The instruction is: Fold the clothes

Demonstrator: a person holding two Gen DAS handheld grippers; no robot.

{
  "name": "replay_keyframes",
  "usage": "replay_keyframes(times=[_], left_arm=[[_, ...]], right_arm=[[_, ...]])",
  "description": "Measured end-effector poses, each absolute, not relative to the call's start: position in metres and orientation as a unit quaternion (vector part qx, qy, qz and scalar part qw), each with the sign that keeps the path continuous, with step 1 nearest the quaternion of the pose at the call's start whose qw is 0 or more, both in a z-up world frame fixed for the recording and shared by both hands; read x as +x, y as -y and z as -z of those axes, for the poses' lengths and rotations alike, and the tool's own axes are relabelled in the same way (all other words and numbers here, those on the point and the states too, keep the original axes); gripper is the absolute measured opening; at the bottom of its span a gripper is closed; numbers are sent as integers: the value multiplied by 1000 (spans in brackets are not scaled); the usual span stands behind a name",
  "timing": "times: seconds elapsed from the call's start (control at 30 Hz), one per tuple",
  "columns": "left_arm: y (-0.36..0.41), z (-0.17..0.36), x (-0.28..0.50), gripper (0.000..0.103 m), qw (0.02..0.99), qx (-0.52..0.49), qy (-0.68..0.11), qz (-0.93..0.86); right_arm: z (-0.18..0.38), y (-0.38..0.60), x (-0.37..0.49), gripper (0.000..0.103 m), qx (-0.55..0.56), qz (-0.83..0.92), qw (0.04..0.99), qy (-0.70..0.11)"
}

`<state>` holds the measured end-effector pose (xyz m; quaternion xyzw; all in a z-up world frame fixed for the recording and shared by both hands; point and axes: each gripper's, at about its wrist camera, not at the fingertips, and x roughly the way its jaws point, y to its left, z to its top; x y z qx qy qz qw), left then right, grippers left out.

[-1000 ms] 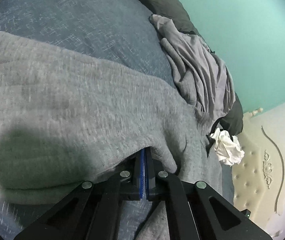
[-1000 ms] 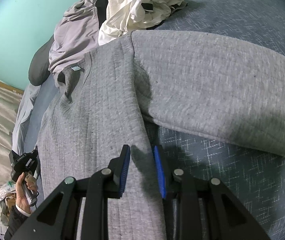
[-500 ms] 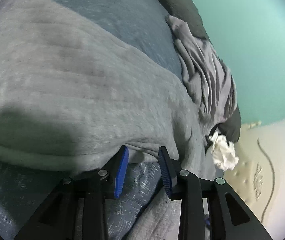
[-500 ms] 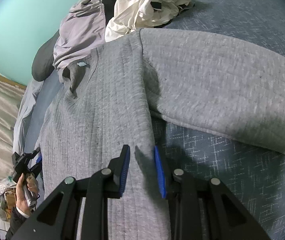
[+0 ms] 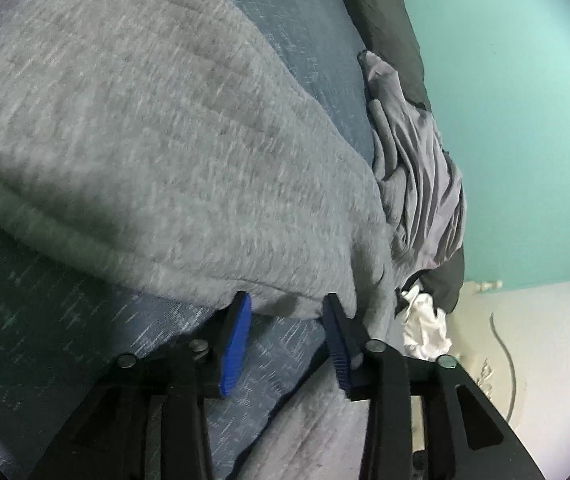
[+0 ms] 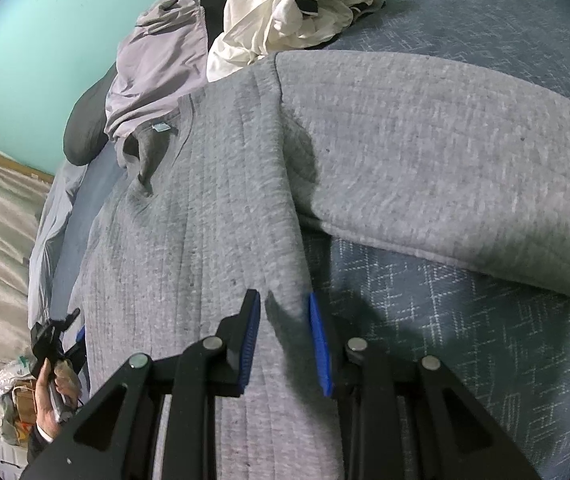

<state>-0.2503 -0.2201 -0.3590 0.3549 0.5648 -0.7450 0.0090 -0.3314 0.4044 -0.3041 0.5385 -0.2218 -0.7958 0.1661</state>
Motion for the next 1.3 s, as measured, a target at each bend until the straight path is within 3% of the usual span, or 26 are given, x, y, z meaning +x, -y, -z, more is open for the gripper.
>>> replay_keyframes(times=[0.33,0.37,0.43,0.53,1.3], left_arm=[[222,365,-258,43,22,351,-565,747],[222,366,-258,39,24,353,-561,748],[223,367,-258,16,26,356,-555,751],[224,369,-258,0,30,362,-546,755],[243,330,-250,0,35,373,-454,808]], right_arm=[[303,-404,-331,25,538,796,164,222],[303,-404,-331,25,538,796,164,222],[302,-402,-332,25,538,797,164,221],[301,-402,-331,25,537,797,165,221],[291,-409,-331,25,529,804,152,224]])
